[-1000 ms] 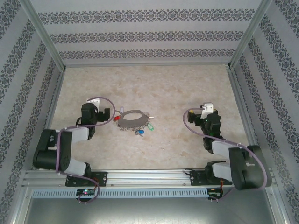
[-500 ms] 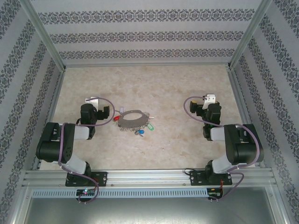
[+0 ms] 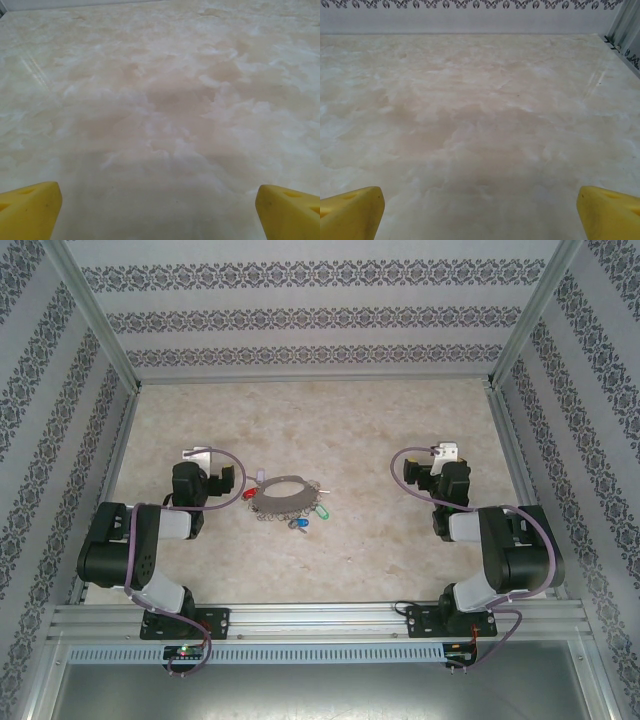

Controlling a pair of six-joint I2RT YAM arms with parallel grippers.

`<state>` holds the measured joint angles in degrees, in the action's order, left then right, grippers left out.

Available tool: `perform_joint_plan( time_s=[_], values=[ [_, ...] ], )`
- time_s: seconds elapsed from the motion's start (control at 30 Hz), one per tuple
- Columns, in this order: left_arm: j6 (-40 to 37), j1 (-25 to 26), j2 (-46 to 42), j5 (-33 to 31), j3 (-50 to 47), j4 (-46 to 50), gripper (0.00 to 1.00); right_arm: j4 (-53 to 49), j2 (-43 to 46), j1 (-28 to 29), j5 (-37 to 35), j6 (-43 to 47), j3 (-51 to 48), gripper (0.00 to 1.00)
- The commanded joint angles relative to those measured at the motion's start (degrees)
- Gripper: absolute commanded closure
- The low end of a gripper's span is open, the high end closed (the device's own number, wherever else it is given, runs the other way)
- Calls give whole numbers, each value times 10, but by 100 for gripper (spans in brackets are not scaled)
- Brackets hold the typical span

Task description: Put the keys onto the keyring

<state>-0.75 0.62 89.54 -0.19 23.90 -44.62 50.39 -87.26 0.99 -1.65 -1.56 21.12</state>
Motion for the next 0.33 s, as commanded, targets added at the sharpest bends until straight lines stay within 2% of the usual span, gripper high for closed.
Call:
perform_joint_plan(
  time_s=[0.0, 0.3],
  values=[
    [9, -6, 1, 7, -1, -27, 0, -1, 5, 1, -3, 2, 15, 2],
    [10, -6, 0, 8, -1, -28, 1, 2, 8, -3, 5, 1, 11, 2]
  ],
)
